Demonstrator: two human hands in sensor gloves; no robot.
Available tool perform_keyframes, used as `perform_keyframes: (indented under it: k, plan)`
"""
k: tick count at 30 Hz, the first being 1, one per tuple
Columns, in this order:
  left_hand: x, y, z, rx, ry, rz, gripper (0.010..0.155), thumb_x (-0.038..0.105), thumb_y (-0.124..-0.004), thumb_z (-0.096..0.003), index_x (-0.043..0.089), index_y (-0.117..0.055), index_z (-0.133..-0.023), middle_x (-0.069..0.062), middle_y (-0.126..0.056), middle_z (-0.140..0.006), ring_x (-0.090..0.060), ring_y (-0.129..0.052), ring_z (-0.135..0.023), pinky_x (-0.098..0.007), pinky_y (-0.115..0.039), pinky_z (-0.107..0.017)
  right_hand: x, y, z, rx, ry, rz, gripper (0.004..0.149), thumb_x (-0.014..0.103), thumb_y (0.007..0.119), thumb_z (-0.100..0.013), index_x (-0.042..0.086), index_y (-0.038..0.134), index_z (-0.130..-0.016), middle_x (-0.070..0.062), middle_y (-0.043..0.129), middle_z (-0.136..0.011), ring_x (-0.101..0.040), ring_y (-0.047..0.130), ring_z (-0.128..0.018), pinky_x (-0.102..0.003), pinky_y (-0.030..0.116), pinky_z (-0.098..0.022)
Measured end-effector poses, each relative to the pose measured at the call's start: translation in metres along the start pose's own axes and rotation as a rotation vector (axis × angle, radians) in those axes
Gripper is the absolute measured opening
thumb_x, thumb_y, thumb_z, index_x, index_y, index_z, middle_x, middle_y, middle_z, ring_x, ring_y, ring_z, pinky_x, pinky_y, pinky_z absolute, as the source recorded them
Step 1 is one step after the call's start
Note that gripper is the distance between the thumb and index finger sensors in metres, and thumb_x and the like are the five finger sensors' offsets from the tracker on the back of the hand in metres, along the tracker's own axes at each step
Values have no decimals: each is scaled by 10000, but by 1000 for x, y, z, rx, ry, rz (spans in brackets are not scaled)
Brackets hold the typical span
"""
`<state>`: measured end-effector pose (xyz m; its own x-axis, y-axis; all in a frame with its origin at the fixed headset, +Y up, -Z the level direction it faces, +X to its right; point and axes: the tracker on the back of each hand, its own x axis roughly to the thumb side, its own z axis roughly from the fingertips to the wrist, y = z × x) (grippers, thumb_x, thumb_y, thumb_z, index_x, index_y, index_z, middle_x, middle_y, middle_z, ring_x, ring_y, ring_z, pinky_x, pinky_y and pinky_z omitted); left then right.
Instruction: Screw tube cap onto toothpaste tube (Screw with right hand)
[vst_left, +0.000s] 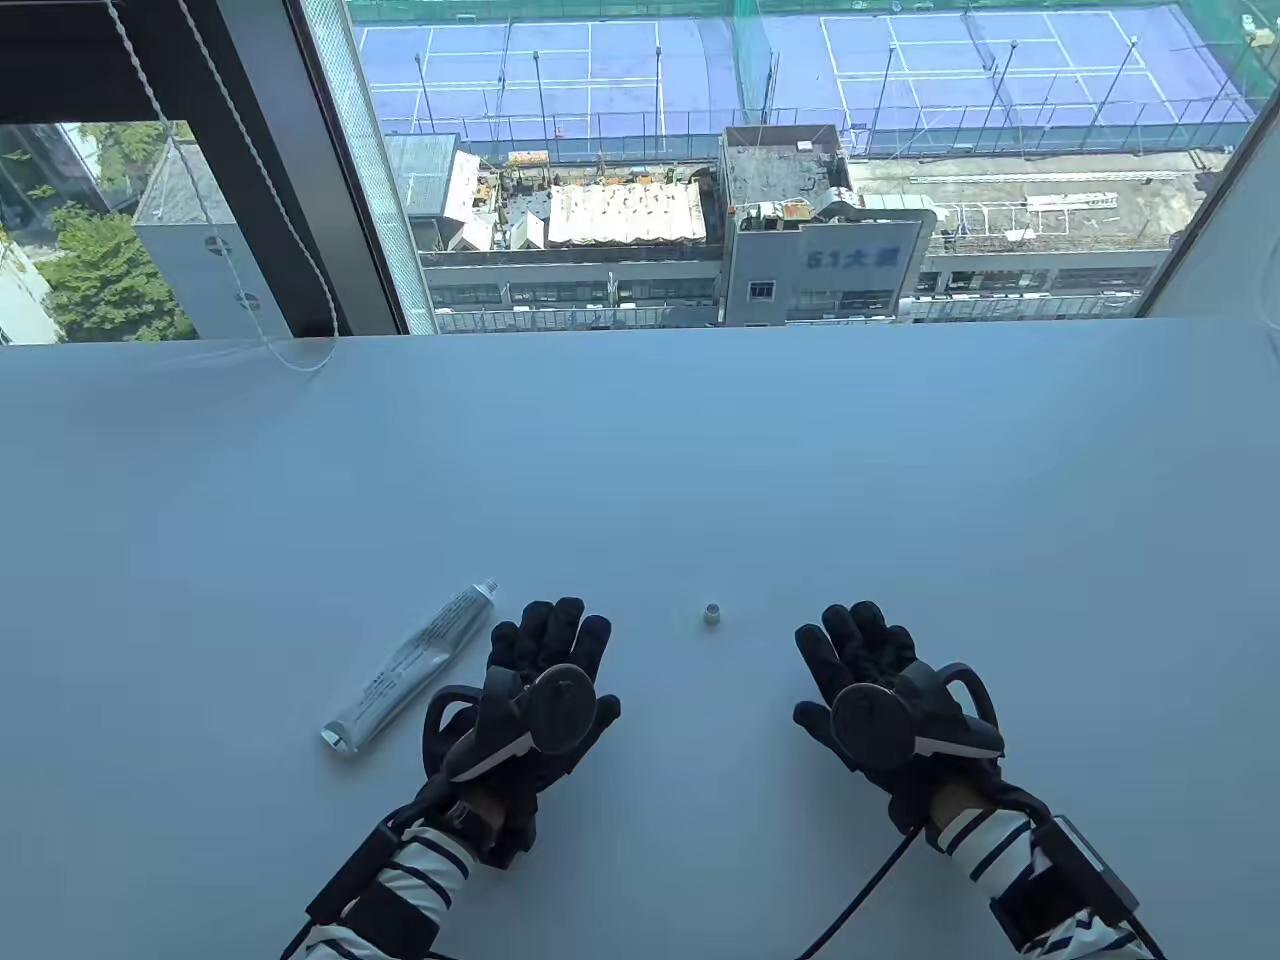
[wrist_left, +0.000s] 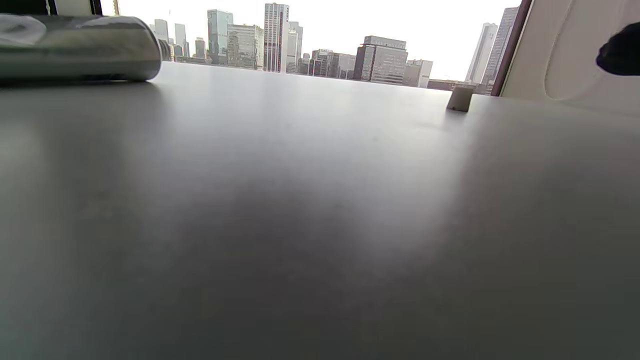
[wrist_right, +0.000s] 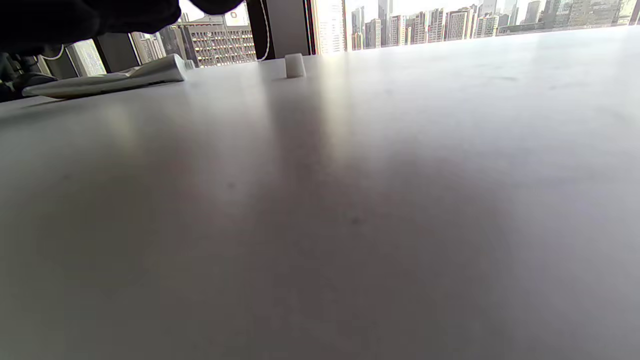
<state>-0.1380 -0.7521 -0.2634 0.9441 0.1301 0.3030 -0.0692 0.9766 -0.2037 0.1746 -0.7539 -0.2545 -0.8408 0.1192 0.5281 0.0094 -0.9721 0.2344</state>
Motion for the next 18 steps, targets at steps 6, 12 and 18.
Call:
perform_keyframes:
  k: [6,12,18]
  plan:
    - [1,0,0,-9,0,5,760,568,-539,-492,347,-150,-1106,-11,-115,-1228,-312,-159,-1169,-547,-150,-841,-1,1,0,6,16,2,722,420,439,-676,-22,117,-1147,-350,47,-1138,-611,57,-978,-691,205,-652]
    - [-9,14,0,31,48,16,712,513,-555,-520,328,-201,-1108,-50,-242,-1230,-324,-294,-1166,-540,-268,-846,-1,1,0,7,19,3,720,417,443,-676,-19,116,-1146,-349,48,-1139,-611,62,-980,-689,211,-654]
    - [-50,38,4,66,254,-34,648,440,-660,-550,249,-411,-1117,-124,-531,-1179,-378,-602,-1078,-541,-501,-795,-2,2,0,5,17,-2,719,416,448,-676,-18,120,-1147,-347,52,-1139,-612,65,-980,-689,213,-654]
